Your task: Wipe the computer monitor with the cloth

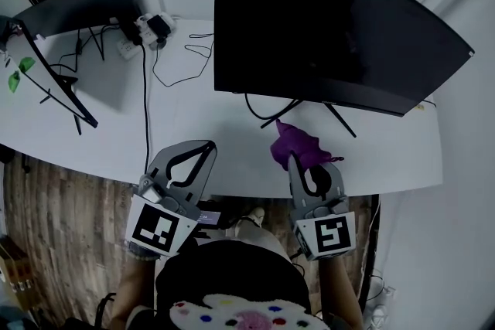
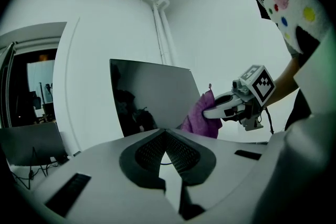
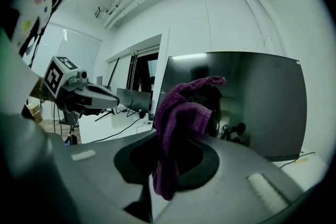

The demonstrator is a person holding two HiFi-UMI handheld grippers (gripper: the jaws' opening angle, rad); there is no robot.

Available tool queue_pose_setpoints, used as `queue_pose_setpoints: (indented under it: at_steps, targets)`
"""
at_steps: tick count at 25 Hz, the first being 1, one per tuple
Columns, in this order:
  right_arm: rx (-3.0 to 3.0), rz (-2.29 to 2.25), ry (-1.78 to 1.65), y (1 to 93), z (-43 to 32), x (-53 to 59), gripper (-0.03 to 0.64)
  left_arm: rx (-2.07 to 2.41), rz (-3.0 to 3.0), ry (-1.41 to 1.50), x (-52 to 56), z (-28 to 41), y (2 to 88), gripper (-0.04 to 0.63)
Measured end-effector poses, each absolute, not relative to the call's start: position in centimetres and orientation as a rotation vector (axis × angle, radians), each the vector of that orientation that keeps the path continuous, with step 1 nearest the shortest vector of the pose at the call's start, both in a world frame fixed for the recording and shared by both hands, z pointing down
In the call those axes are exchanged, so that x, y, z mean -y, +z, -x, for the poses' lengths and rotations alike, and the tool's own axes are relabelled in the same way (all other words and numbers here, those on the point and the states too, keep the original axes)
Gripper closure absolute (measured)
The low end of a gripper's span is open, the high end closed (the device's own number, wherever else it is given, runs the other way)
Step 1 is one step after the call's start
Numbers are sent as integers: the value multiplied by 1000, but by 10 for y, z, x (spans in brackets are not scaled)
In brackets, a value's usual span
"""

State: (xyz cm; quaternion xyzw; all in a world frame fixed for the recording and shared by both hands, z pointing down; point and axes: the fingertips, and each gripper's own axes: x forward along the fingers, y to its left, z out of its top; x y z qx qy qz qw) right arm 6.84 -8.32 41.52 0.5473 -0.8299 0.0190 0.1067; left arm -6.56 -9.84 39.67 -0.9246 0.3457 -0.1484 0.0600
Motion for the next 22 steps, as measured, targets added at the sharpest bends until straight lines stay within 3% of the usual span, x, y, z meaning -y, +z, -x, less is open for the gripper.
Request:
queue_pose_setpoints:
  at_steps: [22]
  targets:
    - [2461,-1600,1,412,-57,96,557,-1034,2794,-480,103,62,400,591]
